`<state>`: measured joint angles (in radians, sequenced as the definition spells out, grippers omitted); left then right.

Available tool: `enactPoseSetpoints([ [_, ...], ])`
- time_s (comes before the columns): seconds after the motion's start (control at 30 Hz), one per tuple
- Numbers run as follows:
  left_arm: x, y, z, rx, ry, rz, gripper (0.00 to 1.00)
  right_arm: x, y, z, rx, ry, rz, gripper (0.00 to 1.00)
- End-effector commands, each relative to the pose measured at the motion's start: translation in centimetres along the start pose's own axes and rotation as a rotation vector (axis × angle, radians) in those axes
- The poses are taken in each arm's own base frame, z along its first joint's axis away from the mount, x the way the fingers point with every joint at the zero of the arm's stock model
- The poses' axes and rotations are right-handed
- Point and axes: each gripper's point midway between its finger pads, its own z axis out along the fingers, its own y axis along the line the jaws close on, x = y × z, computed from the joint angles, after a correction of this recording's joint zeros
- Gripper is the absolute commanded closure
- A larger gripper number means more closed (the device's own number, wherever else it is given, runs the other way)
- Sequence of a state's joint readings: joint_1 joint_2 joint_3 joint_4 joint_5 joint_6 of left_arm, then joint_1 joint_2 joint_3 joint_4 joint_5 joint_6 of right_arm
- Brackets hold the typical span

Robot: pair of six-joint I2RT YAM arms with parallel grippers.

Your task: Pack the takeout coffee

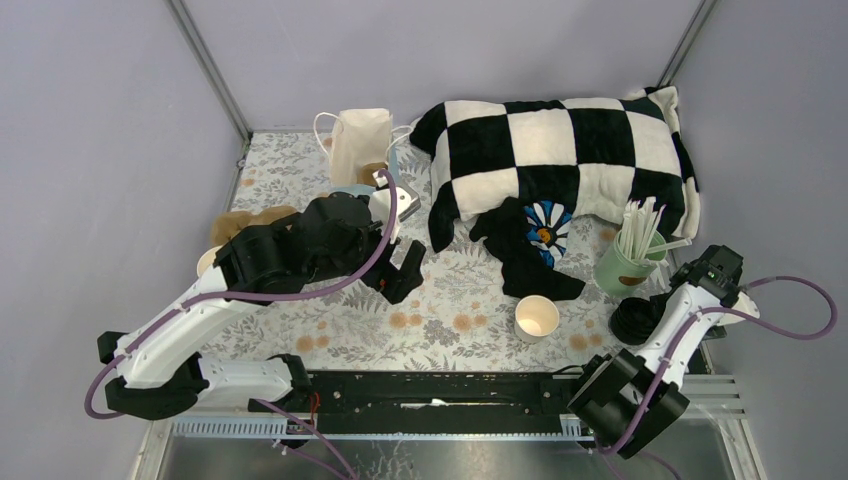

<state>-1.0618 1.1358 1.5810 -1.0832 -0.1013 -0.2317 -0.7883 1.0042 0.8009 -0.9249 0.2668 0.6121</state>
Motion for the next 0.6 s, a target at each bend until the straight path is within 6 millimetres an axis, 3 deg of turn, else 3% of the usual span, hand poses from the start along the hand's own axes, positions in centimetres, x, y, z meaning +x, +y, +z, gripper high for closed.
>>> enactPoseSetpoints([
  [0.0, -0.9, -0.1, -0.1, 0.0, -0.032, 0.017, 0.01, -0.1, 0.4, 0.4, -0.005, 0.004, 0.02, 0.41],
  [0.57, -1.1, -0.2, 0.6, -0.001, -0.022, 0.02, 0.01, 0.2, 1.2, 1.6, -0.015, 0.019, 0.005, 0.56],
])
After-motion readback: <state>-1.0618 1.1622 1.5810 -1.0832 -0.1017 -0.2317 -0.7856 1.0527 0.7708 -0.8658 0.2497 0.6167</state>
